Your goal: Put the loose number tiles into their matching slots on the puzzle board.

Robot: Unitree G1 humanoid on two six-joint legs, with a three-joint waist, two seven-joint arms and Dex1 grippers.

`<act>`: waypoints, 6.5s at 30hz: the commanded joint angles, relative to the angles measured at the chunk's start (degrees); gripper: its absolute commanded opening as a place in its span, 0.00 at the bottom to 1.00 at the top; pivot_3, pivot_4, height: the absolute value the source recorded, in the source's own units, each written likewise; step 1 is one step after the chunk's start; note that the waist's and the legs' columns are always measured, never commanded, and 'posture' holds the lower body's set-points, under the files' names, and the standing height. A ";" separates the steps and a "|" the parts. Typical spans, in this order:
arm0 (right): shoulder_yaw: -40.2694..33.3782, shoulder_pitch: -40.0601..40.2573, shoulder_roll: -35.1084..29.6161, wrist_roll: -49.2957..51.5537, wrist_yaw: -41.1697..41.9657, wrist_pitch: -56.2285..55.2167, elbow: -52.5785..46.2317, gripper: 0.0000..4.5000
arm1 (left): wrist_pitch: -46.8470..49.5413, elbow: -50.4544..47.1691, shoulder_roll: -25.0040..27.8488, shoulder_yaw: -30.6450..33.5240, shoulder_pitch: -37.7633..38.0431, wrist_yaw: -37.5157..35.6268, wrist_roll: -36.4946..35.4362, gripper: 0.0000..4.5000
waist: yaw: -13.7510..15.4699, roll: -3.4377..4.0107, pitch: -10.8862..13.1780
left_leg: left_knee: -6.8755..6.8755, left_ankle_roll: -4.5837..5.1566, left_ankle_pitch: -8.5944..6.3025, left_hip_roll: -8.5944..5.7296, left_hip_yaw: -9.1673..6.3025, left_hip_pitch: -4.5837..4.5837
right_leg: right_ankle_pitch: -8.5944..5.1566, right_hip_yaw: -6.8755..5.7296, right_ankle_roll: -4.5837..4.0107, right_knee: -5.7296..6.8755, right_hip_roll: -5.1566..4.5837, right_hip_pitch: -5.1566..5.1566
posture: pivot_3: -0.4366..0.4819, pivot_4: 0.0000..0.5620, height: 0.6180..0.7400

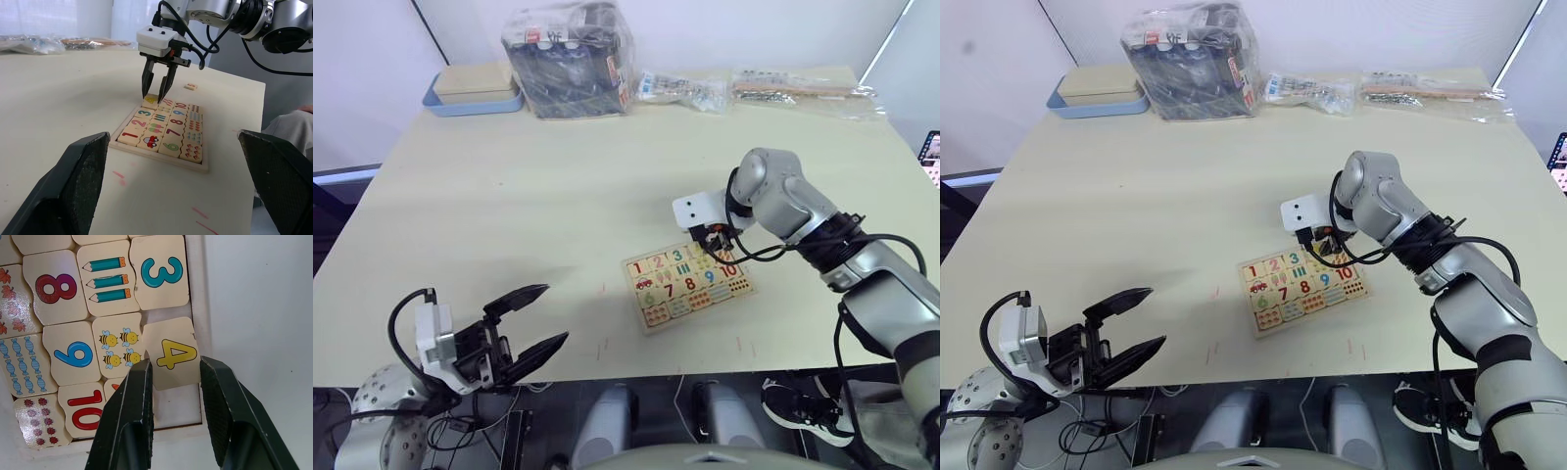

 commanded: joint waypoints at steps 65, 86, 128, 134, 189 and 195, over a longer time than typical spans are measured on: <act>-1.38 -0.58 2.44 -1.23 -0.08 -5.17 4.79 0.19 | -2.04 -0.32 -0.71 0.19 0.75 -0.24 0.33 1.00 | -0.04 -0.12 -0.11 | 0.06 -0.04 0.02 -0.01 0.00 0.11 | -0.01 0.02 -0.01 0.24 0.02 0.01 | 0.48 0.27 1.00; -1.47 -0.32 2.33 -1.11 0.03 -4.86 4.23 0.19 | -1.08 -2.29 -0.51 -0.25 0.70 1.42 0.17 1.00 | -0.04 -0.12 -0.11 | 0.06 -0.04 0.03 -0.01 -0.01 0.11 | -0.01 0.02 -0.02 0.25 0.02 0.01 | 0.48 0.27 1.00; -11.65 -1.12 1.99 8.15 -0.49 -1.19 3.86 1.00 | -1.27 -1.37 -0.57 0.11 0.20 0.97 0.32 1.00 | -0.02 -0.08 -0.08 | 0.04 -0.05 0.03 0.00 0.00 0.07 | -0.01 0.02 -0.02 0.21 0.02 -0.02 | 0.48 0.27 1.00; -14.89 0.05 -1.36 11.30 -0.95 -0.09 4.50 1.00 | -1.42 -0.40 -0.37 0.18 -0.40 0.45 0.35 1.00 | 0.04 -0.08 -0.08 | 0.04 -0.04 0.02 -0.01 0.00 0.05 | -0.01 0.02 -0.02 0.19 -0.02 -0.01 | 0.48 0.27 1.00; -12.07 3.62 2.08 10.64 -5.15 -5.89 10.07 0.01 | -2.08 -0.17 -0.21 0.24 0.37 0.14 0.30 1.00 | -0.06 -0.08 -0.08 | 0.03 -0.04 0.03 -0.01 0.04 0.07 | 0.00 0.06 -0.02 0.21 0.00 -0.02 | 0.48 0.27 1.00; -11.93 3.79 1.91 10.62 -4.76 -5.75 9.71 0.01 | -1.38 -0.91 0.79 0.42 0.50 -0.21 0.06 1.00 | -0.06 -0.08 -0.08 | 0.03 -0.04 0.03 -0.01 0.03 0.07 | 0.00 0.05 -0.02 0.21 0.01 -0.02 | 0.48 0.27 1.00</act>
